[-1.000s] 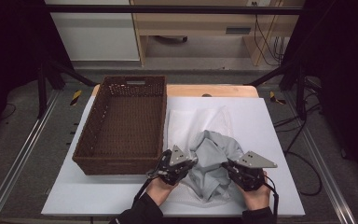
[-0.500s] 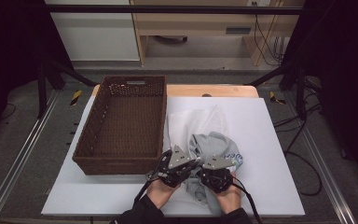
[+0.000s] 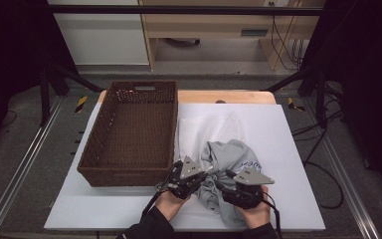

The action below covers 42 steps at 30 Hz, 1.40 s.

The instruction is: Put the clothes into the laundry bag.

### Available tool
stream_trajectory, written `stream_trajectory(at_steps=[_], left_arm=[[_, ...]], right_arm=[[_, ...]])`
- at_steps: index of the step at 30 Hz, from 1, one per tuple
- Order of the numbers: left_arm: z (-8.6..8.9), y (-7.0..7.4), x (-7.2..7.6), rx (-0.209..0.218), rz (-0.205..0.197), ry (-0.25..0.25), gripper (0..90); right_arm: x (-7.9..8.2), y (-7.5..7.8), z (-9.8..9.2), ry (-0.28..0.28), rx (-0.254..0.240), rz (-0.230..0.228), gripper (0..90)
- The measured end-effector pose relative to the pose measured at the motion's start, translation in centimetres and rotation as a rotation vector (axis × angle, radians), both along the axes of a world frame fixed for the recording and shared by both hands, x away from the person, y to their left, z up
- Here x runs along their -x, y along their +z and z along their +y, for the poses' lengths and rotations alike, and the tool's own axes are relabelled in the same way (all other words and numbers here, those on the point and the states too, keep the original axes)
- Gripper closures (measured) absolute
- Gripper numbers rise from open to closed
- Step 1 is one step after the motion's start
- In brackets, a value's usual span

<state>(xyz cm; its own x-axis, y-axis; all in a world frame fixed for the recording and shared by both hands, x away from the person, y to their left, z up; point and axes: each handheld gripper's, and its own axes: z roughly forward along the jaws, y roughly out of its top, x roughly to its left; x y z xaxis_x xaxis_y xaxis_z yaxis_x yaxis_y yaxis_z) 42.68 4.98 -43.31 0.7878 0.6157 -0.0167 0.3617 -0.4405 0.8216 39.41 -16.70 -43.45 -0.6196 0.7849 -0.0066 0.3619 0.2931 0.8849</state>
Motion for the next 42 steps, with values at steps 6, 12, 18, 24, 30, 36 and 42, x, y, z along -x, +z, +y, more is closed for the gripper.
stream_trajectory(at_steps=[6, 12, 18, 24, 30, 36, 42], left_arm=[[0.0, -0.2, 0.0, -0.006, 0.001, -0.001, 88.2], [-0.1, -0.3, 0.0, -0.016, 0.000, -0.005, 88.2], [-0.1, -0.4, -0.1, -0.019, 0.002, -0.001, 88.1], [0.1, -0.4, -0.2, -0.019, -0.006, 0.011, 88.2], [0.4, 0.4, -0.2, 0.018, -0.006, 0.021, 88.3], [0.5, 2.1, 0.7, 0.066, -0.040, -0.003, 88.5], [-0.1, 1.7, 1.0, 0.031, -0.036, -0.032, 88.4]], right_arm=[[-1.5, 0.5, -3.1, -0.143, -0.009, 0.009, 30.5], [-3.5, -2.5, -2.7, -0.140, 0.090, 0.130, 39.4], [-3.1, -1.8, -2.9, -0.079, 0.061, 0.131, 84.3], [-1.6, 0.4, -3.0, -0.030, 0.038, 0.068, 87.7], [0.3, 2.1, -1.4, 0.110, -0.016, 0.028, 87.7], [-0.6, -0.8, 3.1, 0.183, 0.081, 0.100, 87.3], [-3.0, -3.6, 3.2, 0.005, 0.135, 0.091, 86.1]])
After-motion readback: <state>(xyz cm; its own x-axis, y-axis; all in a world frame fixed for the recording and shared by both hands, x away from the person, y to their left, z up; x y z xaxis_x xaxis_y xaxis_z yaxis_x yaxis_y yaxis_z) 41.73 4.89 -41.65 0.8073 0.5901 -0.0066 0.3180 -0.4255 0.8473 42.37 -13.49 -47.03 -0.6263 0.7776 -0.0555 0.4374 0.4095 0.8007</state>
